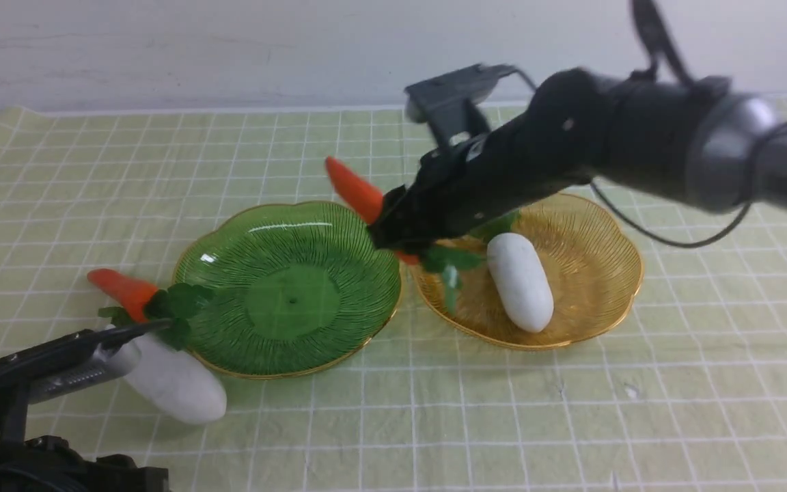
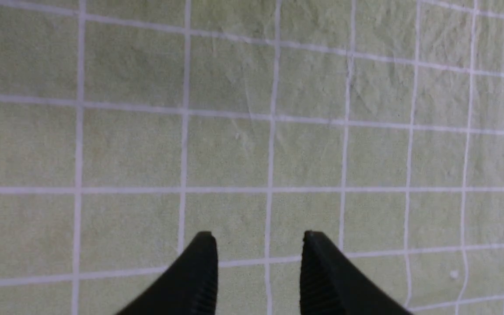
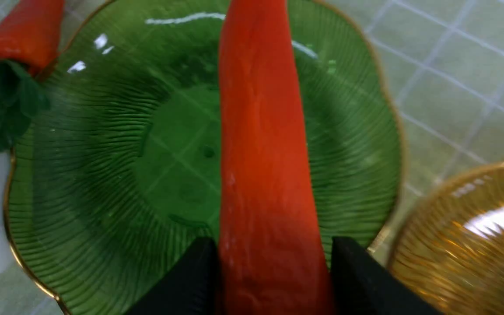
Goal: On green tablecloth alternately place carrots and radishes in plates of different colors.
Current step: 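Pick up the carrot and put it on the nearest plate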
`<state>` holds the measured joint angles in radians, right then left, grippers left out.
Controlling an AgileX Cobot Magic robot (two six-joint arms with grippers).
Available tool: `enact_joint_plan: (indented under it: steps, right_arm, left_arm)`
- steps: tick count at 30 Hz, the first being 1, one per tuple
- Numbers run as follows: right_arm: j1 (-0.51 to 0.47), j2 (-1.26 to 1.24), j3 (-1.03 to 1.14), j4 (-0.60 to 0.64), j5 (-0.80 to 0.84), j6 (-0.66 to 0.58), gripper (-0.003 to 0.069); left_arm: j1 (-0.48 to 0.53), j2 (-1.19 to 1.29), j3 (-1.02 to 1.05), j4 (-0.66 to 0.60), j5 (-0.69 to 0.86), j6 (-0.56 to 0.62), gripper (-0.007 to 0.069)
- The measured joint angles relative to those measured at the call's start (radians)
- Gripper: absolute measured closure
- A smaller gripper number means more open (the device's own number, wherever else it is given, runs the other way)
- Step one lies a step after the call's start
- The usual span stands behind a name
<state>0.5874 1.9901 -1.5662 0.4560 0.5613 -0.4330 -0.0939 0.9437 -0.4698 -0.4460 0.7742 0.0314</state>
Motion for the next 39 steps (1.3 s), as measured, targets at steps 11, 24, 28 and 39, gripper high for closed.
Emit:
enact_joint_plan:
  steps: [11, 24, 28, 39]
  right_arm:
    - [0.045, 0.078, 0.0, 0.029, -0.154, -0.009, 0.0089]
    - [0.014, -0.199, 0.002, -0.133, 0.213, -0.009, 0.0259]
    - [-0.026, -0.344, 0.001, -0.198, 0.379, 0.022, 0.0388]
    - [-0.11, -0.68, 0.066, -0.382, 0.691, 0.282, 0.067]
  left_arm:
    - [0.0, 0.0, 0.0, 0.0, -0.003, 0.0, 0.0377]
    - [0.0, 0.0, -0.034, 0.039, -0.002, -0.008, 0.036]
    - [0.0, 0.003, -0.086, 0.079, -0.002, -0.031, 0.0324]
    - [0.0, 0.139, -0.169, 0.149, -0.159, -0.161, 0.0128]
